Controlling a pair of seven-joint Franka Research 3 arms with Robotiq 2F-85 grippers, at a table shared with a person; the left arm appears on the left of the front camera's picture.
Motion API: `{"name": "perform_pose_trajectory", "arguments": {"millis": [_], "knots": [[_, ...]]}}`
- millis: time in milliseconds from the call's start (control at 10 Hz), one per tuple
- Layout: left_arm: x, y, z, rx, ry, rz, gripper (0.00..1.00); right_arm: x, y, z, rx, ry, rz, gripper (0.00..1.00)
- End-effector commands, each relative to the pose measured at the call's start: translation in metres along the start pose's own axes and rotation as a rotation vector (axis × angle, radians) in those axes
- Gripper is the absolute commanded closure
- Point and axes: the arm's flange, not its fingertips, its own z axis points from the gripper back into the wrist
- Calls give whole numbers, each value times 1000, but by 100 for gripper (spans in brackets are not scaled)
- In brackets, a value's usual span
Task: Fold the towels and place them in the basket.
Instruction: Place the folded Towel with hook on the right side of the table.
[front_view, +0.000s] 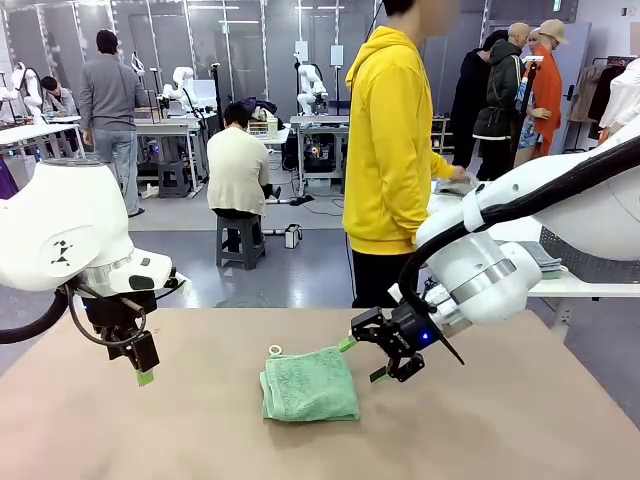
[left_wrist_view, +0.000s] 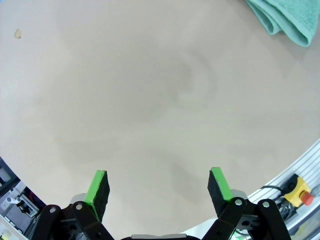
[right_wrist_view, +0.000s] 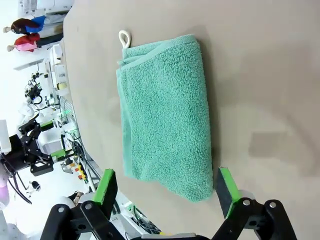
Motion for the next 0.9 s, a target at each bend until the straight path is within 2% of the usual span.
{"name": "perform_pose_trajectory", "arguments": {"millis": [0,300,800], "knots": [[2,2,1,6,0,-9,0,-1,3,3,-8,0,2,0],[2,2,1,6,0,-9,0,10,2,-2,47,-18,70,0],[2,2,1,6,0,-9,0,13,-14,-21,91,-26,79,0]]}}
